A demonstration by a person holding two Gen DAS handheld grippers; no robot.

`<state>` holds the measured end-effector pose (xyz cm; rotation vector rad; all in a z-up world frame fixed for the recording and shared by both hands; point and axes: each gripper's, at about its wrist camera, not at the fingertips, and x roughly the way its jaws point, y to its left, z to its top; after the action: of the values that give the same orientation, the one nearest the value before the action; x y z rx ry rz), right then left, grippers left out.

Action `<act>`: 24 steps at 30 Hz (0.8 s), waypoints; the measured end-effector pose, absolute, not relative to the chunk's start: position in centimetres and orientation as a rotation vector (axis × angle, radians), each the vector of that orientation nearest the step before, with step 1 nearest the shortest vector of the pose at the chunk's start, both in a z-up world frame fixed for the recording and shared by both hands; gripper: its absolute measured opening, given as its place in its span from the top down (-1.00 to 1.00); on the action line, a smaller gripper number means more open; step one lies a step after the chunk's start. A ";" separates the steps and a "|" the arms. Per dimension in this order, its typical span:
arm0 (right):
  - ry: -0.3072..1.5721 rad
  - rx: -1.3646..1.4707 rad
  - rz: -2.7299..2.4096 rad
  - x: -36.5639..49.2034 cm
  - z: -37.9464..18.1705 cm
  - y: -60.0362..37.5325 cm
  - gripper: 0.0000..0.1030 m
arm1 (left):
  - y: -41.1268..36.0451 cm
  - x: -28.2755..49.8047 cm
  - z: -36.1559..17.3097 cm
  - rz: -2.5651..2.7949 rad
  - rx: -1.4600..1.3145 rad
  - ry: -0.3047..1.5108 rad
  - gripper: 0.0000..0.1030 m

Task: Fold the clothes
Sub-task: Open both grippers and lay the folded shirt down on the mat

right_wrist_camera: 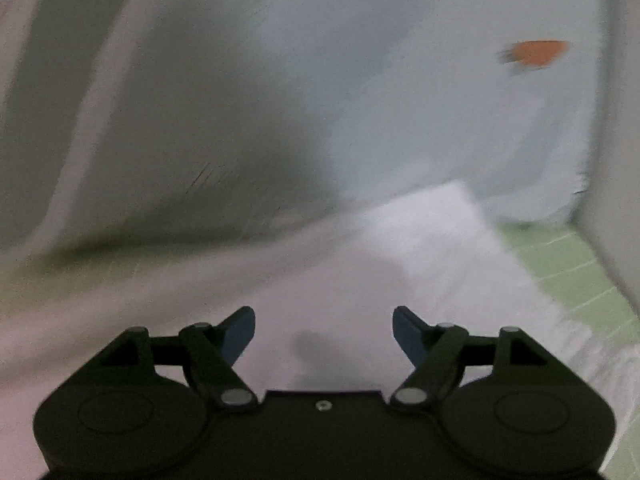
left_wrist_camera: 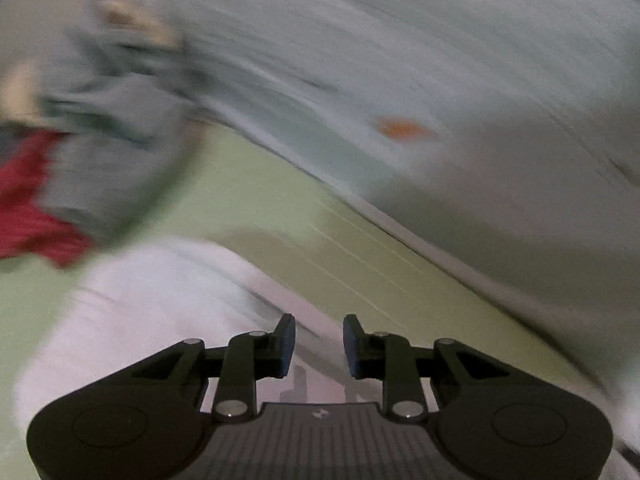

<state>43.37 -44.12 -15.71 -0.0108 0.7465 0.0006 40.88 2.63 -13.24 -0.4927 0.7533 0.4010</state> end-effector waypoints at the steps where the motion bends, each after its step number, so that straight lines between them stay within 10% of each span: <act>1: 0.769 -0.023 0.040 43.0 -16.4 -42.8 -0.49 | 0.9 41.5 -13.7 0.325 -0.459 0.795 0.43; 11: 0.787 -0.225 0.302 46.3 -19.0 -32.5 -0.99 | -3.9 49.3 -20.6 0.135 -0.445 0.927 0.34; 24: 0.785 -0.130 0.262 50.1 -19.8 -33.1 -1.00 | -1.1 53.3 -21.7 0.213 -0.549 0.845 0.30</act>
<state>50.10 -33.10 -19.80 -0.1296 0.7846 0.2620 53.27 -1.15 -21.74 -0.5488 0.8445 0.2129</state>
